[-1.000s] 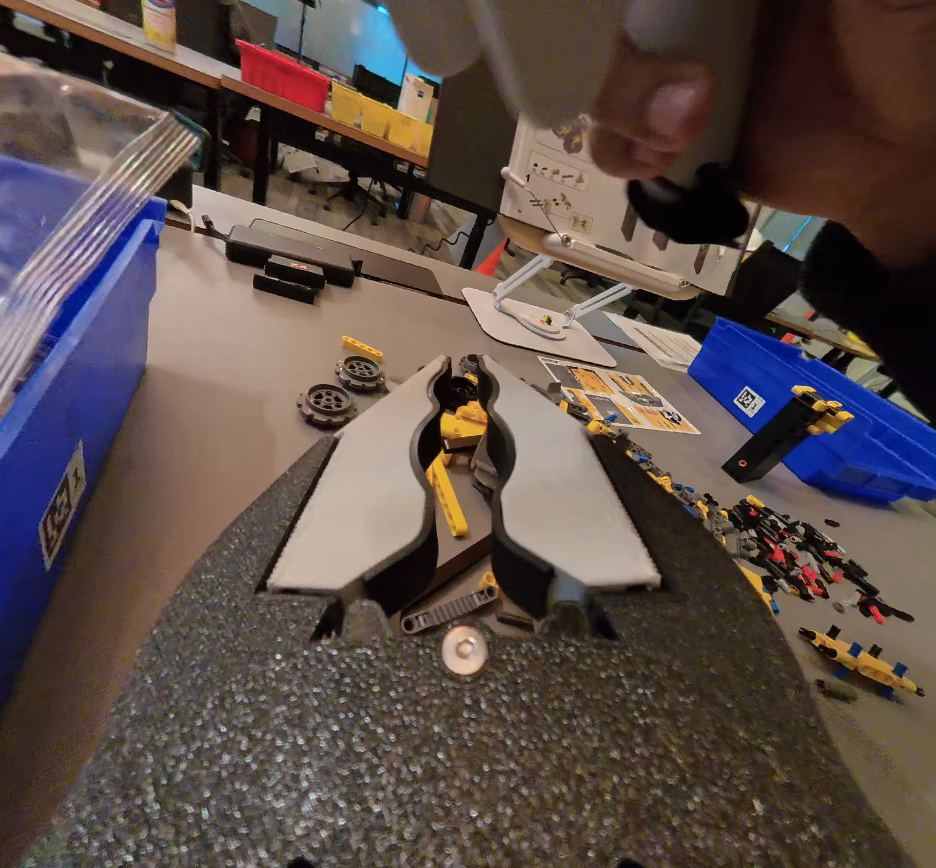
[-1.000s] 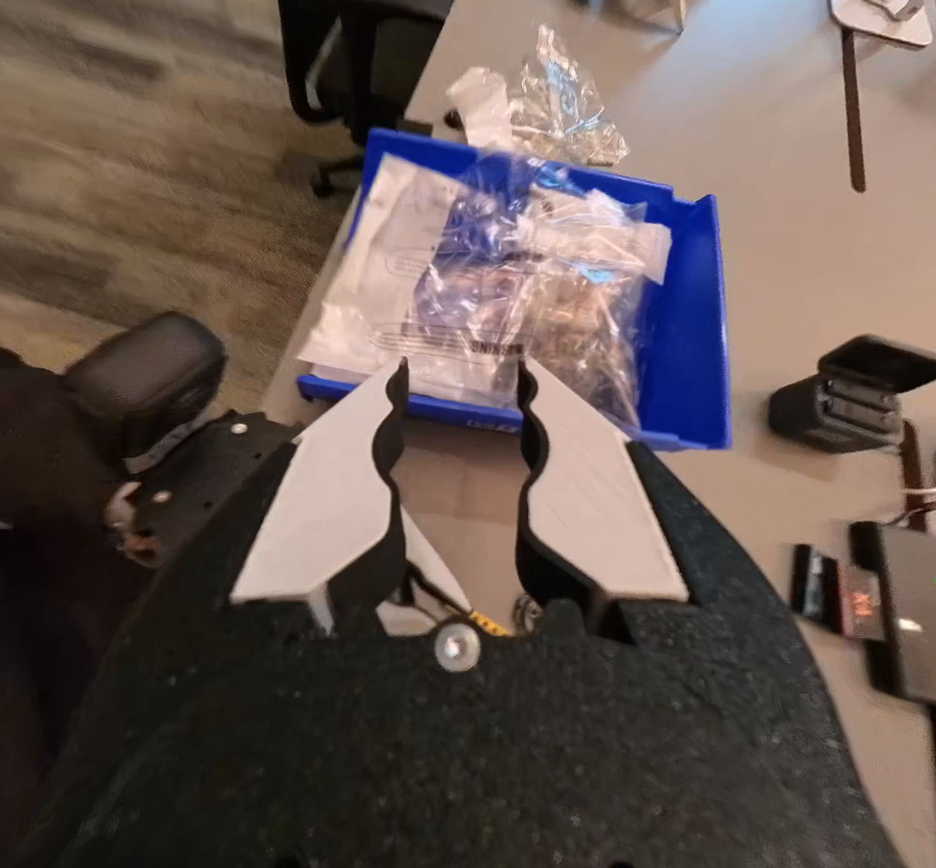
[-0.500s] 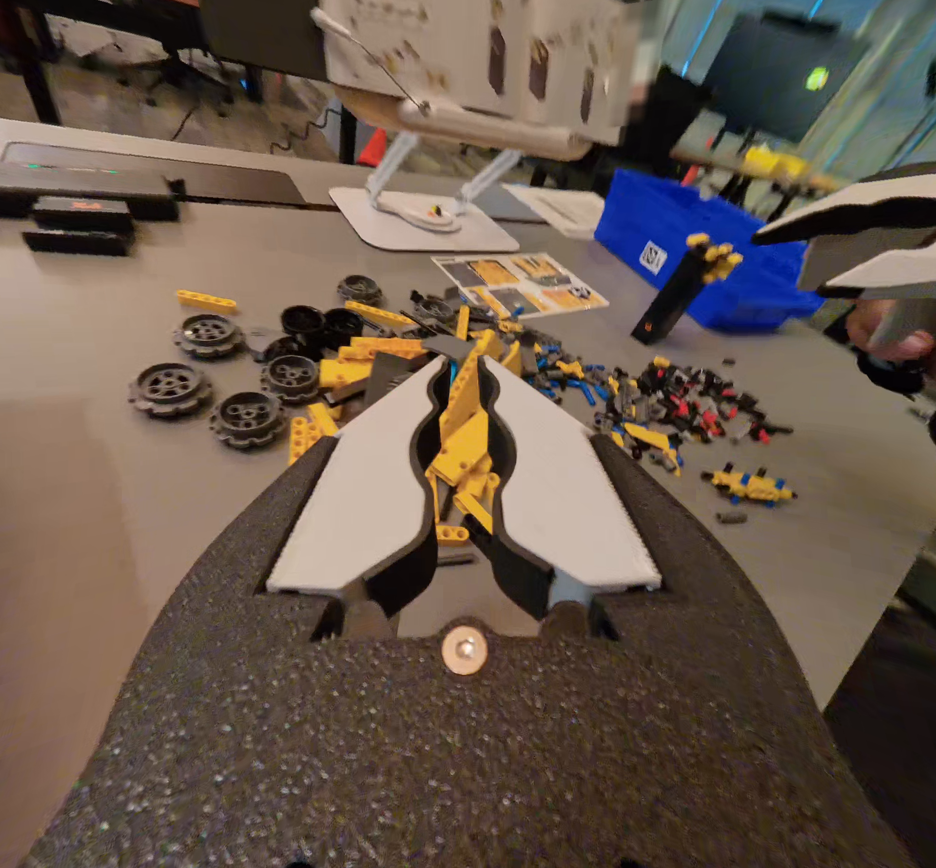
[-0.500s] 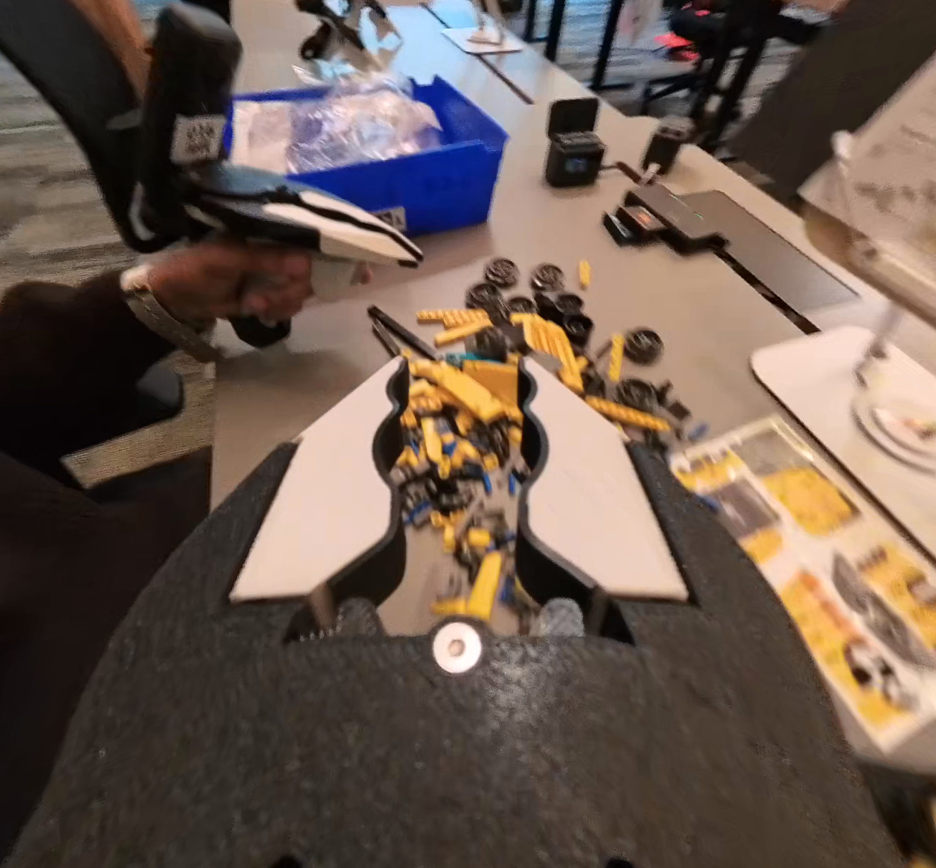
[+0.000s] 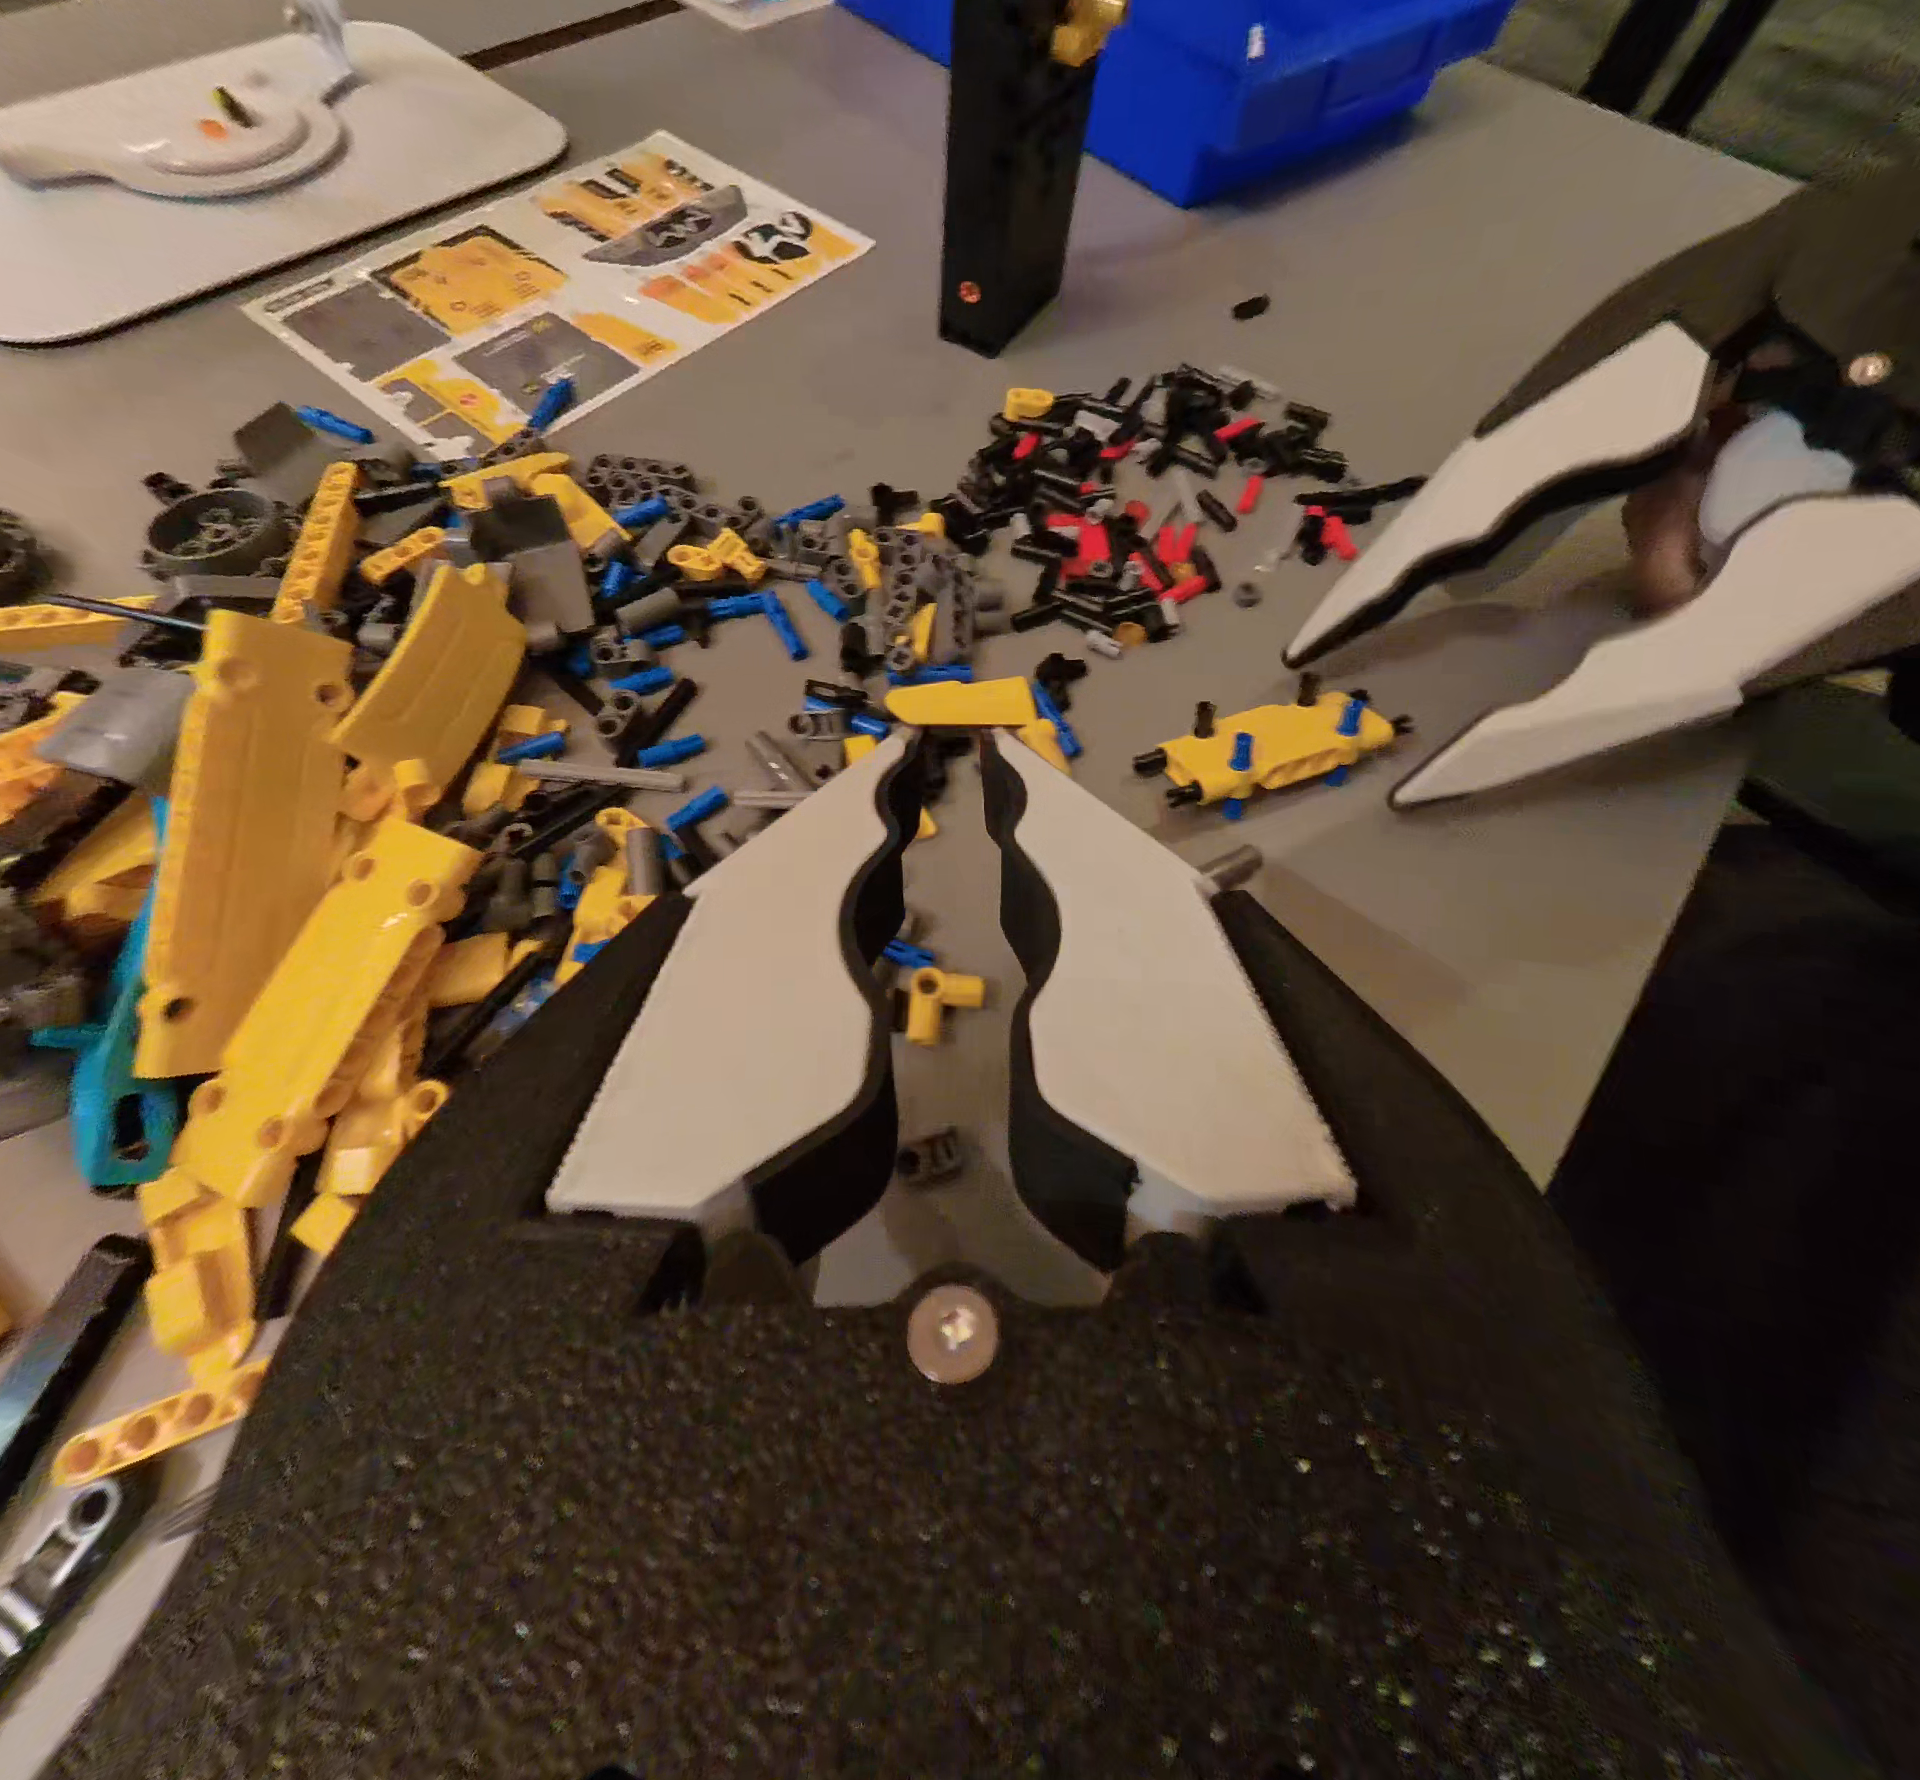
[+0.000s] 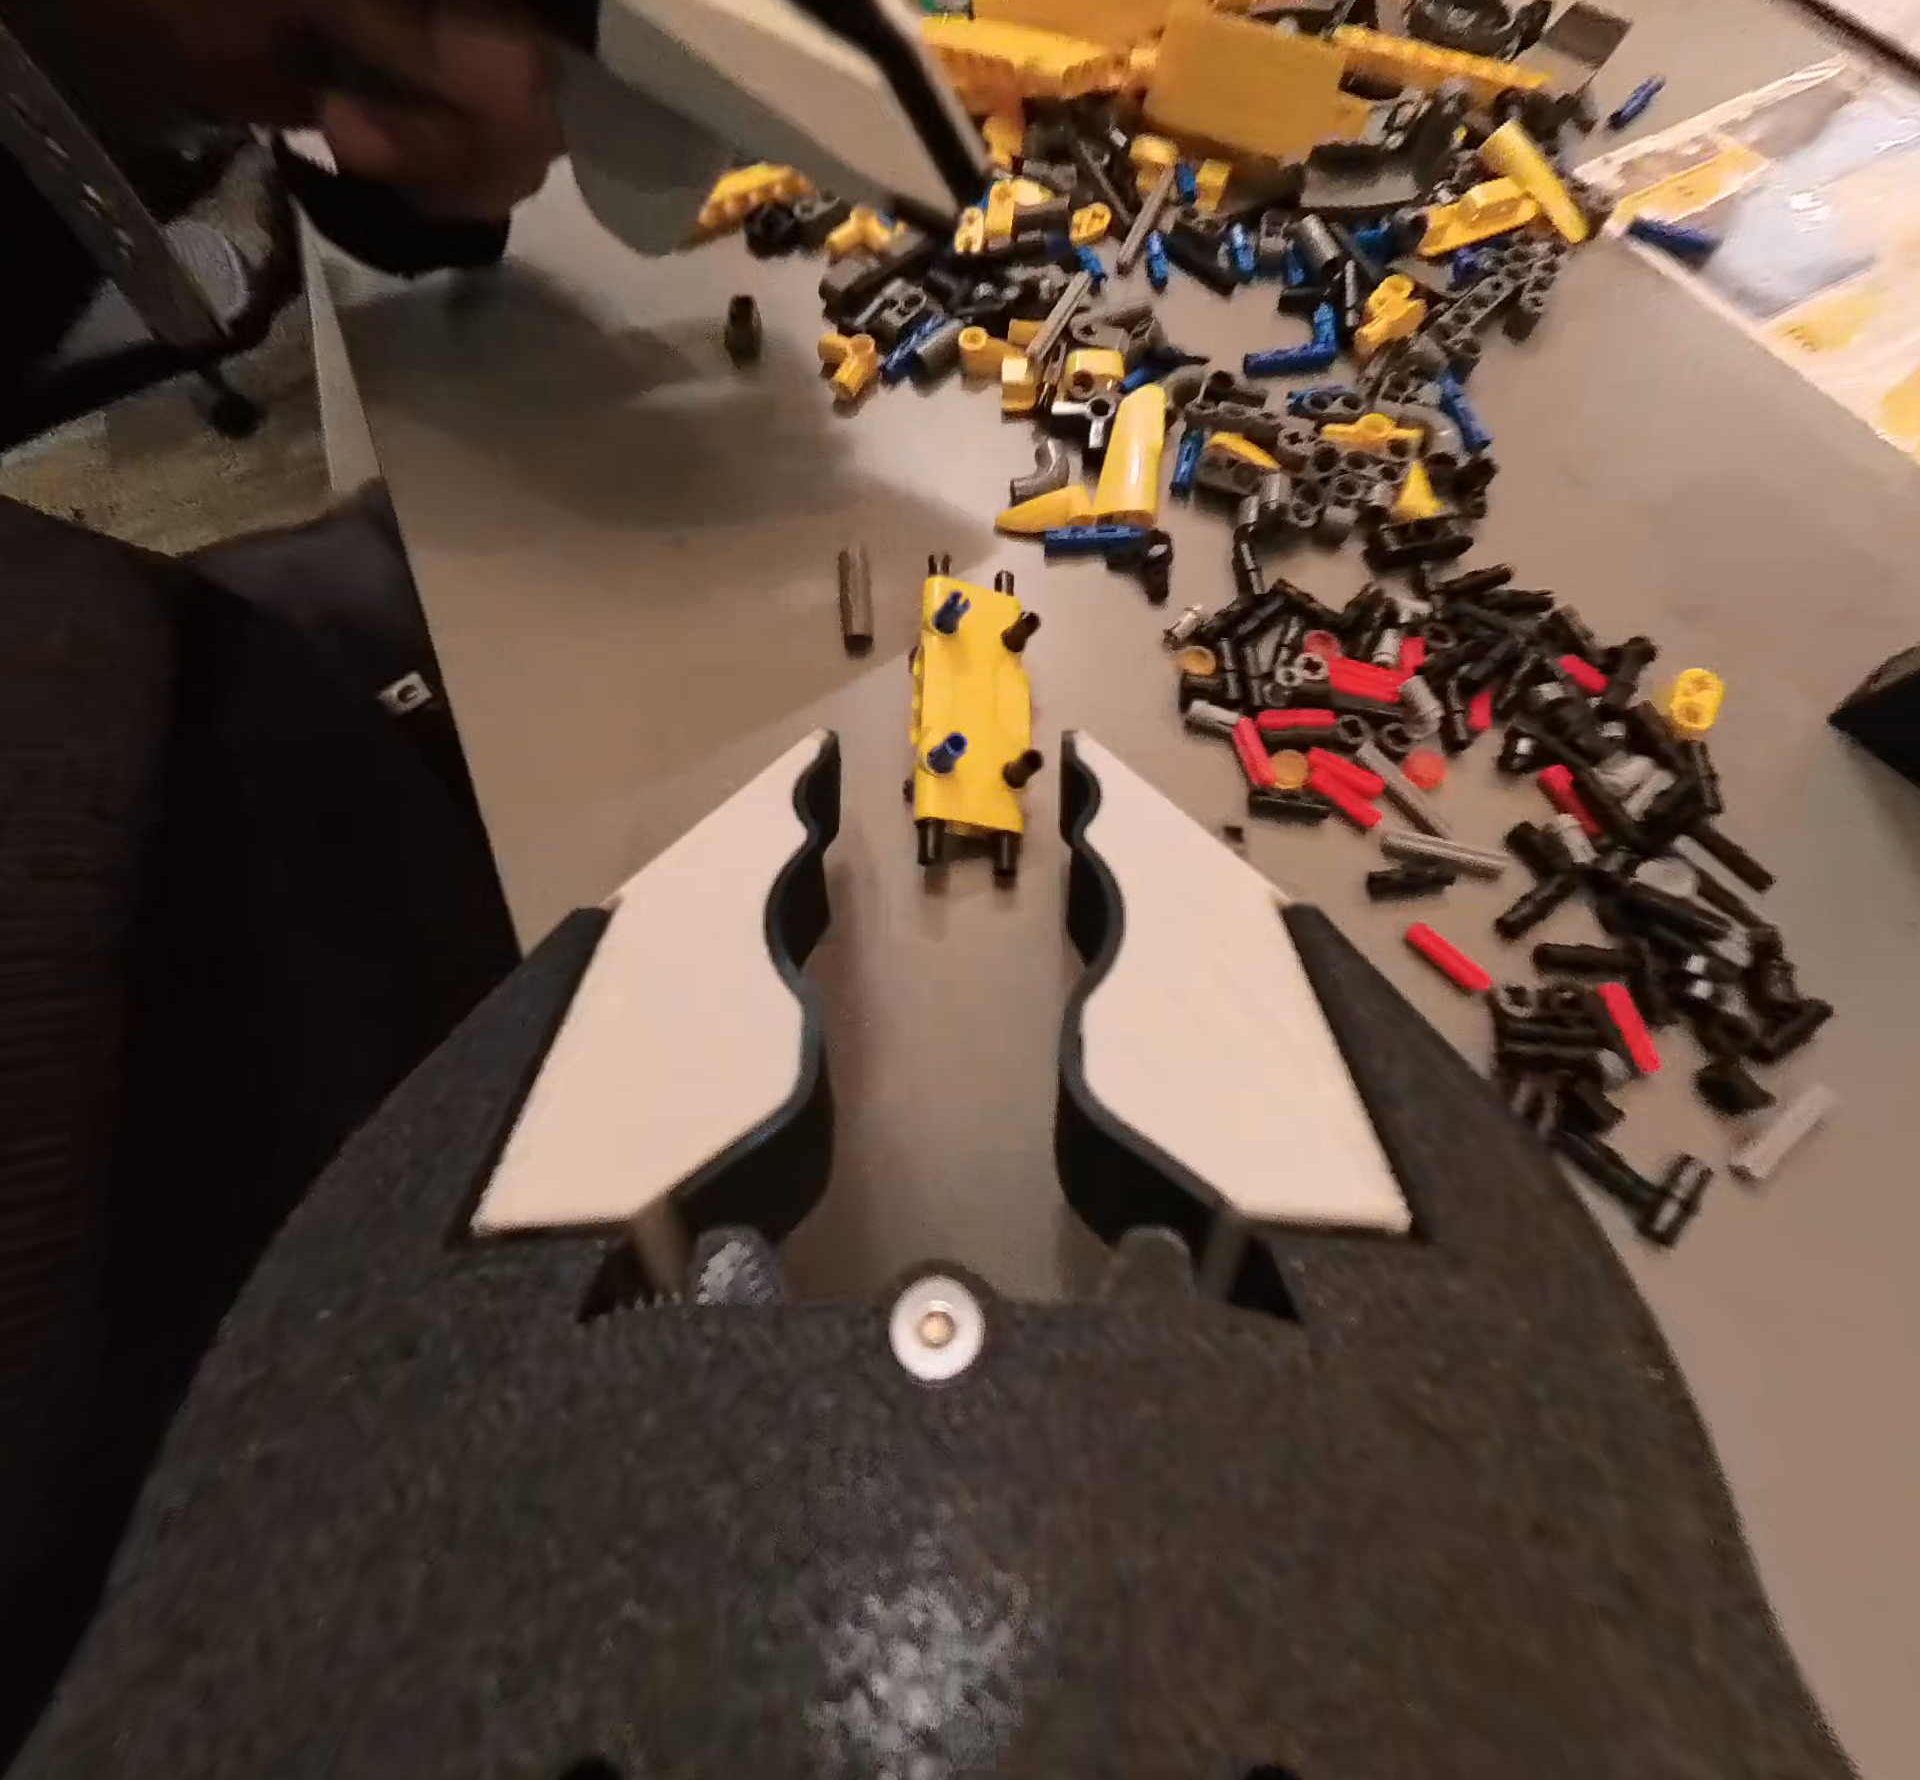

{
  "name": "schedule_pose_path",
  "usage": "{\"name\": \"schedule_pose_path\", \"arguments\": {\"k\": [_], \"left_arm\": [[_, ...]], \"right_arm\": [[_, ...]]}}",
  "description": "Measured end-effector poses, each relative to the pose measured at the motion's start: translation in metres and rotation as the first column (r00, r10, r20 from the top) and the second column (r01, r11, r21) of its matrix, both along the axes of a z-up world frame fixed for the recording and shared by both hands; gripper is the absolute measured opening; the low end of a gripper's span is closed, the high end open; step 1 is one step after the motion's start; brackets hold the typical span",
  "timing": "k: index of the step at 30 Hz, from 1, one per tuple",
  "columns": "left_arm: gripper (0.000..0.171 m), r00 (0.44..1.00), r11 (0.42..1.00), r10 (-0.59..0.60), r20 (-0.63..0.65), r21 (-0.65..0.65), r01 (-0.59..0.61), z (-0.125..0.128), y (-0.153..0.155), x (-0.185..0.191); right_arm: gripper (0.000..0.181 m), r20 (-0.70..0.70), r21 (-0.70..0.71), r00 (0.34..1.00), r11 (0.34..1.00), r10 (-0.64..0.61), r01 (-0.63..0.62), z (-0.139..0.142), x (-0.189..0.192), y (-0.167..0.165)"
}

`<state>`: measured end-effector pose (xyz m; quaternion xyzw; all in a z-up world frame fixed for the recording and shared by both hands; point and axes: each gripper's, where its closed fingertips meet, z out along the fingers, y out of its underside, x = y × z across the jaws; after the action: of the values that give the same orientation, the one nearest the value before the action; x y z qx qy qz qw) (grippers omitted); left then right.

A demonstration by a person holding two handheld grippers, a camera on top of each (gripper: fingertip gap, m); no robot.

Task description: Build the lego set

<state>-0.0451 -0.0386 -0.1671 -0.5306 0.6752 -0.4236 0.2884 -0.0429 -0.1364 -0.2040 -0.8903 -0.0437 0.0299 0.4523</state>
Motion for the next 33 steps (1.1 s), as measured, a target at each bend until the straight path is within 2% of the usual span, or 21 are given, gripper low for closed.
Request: {"name": "schedule_pose_path", "arguments": {"k": [2, 4, 7, 9, 11, 16, 20, 23, 27, 30, 33], "left_arm": [[0.01, 0.999, 0.999, 0.034, -0.004, -0.009, -0.034, 0.003, 0.009, 0.002], [0.01, 0.996, 0.996, 0.085, -0.003, -0.001, -0.085, 0.004, 0.02, -0.001], [0.013, 0.98, 0.977, 0.2, -0.003, 0.073, -0.199, 0.001, 0.046, -0.008], [0.022, 0.952, 0.942, 0.305, 0.007, 0.142, -0.303, 0.002, 0.072, -0.011], [0.023, 0.942, 0.925, 0.334, 0.011, 0.186, -0.33, 0.005, 0.087, -0.012], [0.026, 0.946, 0.907, 0.322, 0.037, 0.274, -0.319, 0.007, 0.112, 0.002], [0.029, 0.929, 0.855, 0.37, 0.012, 0.387, -0.346, -0.003, 0.14, 0.009], [0.03, 0.938, 0.875, 0.347, -0.019, 0.367, -0.316, -0.015, 0.142, 0.017], [0.035, 0.934, 0.887, 0.347, -0.089, 0.355, -0.296, -0.029, 0.149, 0.02], [0.033, 0.939, 0.9, 0.331, -0.092, 0.331, -0.284, -0.028, 0.148, 0.022], [0.029, 0.954, 0.901, 0.28, -0.109, 0.373, -0.221, -0.03, 0.14, 0.021]], "right_arm": [[0.042, 0.006, -0.074, 1.0, 0.997, -0.004, 0.005, -0.012, 0.001, 0.002], [0.042, 0.01, -0.079, 1.0, 0.997, -0.003, 0.004, -0.013, 0.003, 0.006], [0.042, 0.015, -0.085, 1.0, 0.996, -0.019, 0.02, -0.014, 0.009, 0.008], [0.035, 0.047, -0.083, 0.998, 0.995, -0.048, 0.052, -0.014, 0.018, 0.008], [0.034, 0.075, -0.077, 0.993, 0.992, -0.09, 0.096, -0.014, 0.027, 0.007], [0.034, 0.11, -0.067, 0.982, 0.985, -0.151, 0.159, -0.013, 0.045, 0.0], [0.035, 0.129, -0.02, 0.979, 0.987, -0.157, 0.161, -0.006, 0.049, -0.004], [0.035, 0.061, 0.008, 0.986, 0.988, -0.153, 0.153, 0.0, 0.048, -0.004], [0.035, -0.043, -0.024, 0.991, 0.992, -0.125, 0.124, -0.003, 0.045, -0.004], [0.035, -0.056, -0.045, 0.992, 0.992, -0.117, 0.114, -0.007, 0.043, -0.003], [0.035, -0.04, -0.057, 0.992, 0.991, -0.123, 0.121, -0.009, 0.044, -0.003]]}}
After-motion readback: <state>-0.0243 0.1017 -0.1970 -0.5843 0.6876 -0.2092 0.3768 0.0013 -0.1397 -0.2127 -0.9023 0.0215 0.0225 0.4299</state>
